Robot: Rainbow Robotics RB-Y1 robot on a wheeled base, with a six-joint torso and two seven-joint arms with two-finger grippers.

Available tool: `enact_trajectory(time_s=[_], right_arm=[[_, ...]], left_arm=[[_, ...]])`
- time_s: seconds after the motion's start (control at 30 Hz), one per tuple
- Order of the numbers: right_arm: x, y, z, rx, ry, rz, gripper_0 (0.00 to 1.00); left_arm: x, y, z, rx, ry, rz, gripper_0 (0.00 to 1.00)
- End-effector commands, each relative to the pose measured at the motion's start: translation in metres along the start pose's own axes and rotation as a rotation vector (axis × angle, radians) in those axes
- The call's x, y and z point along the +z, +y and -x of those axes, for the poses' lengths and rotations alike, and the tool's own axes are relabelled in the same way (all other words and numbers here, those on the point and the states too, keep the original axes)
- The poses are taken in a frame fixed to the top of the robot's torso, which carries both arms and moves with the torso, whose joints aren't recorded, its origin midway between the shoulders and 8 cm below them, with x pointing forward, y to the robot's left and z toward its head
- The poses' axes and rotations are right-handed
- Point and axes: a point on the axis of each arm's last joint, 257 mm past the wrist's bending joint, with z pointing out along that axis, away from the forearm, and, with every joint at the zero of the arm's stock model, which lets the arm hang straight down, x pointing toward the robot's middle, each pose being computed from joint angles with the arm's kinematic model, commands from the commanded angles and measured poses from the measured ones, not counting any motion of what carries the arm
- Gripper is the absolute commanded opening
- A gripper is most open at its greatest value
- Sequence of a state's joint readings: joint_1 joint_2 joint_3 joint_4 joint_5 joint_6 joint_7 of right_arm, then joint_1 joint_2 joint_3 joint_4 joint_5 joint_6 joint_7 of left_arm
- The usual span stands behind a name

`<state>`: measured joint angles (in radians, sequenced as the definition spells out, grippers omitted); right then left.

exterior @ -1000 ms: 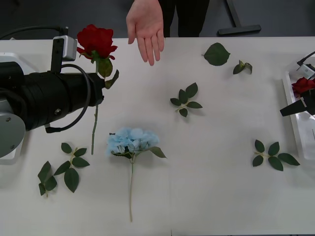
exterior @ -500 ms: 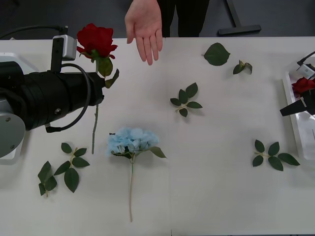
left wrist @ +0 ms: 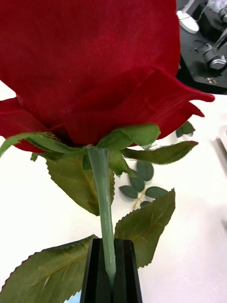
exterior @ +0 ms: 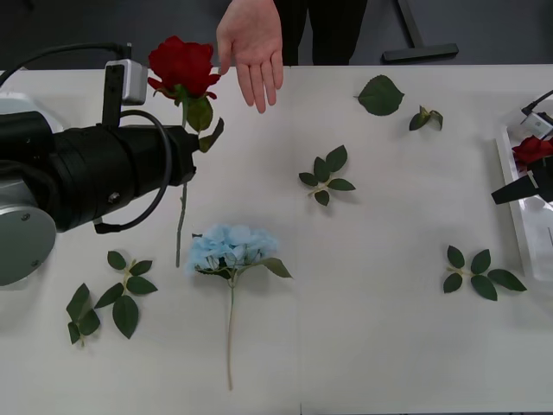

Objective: Place the red flowers into the right box and the blue flowers into the left box. If a person shows an open palm, hand one flower to the person first, then continue sorting.

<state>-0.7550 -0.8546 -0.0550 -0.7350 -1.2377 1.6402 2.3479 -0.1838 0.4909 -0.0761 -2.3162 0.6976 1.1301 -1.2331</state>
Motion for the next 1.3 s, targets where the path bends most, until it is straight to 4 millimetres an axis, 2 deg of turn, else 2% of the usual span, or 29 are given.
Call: enact_trajectory(time_s=[0.03, 0.2, 0.6, 0.77, 1.3], right_arm=[[-0.027, -0.017, -0.002, -0.033, 0.004, -0.070, 1.00], [-0.028, -0.018, -0.002, -0.032, 0.004, -0.072, 1.00], [-0.027, -0.018, -0.001, -0.034, 0.003, -0.072, 1.00], [-0.028, -0.018, -0.001, -0.033, 0.002, -0.074, 1.00], [-0.027, -0.018, -0.001, -0.040, 0.002, -0.073, 1.00]], left_arm=[[0.000, -0.034, 0.012, 0.069, -0.047, -0.076, 0.00], [0.005, -0.053, 0.014, 0.071, -0.074, -0.120, 0.00], [0.013, -0.134, 0.020, 0.093, -0.163, -0.292, 0.00], [0.019, -0.161, 0.033, 0.112, -0.206, -0.314, 0.00], [0.067, -0.224, 0.071, 0.111, -0.301, -0.423, 0.00]])
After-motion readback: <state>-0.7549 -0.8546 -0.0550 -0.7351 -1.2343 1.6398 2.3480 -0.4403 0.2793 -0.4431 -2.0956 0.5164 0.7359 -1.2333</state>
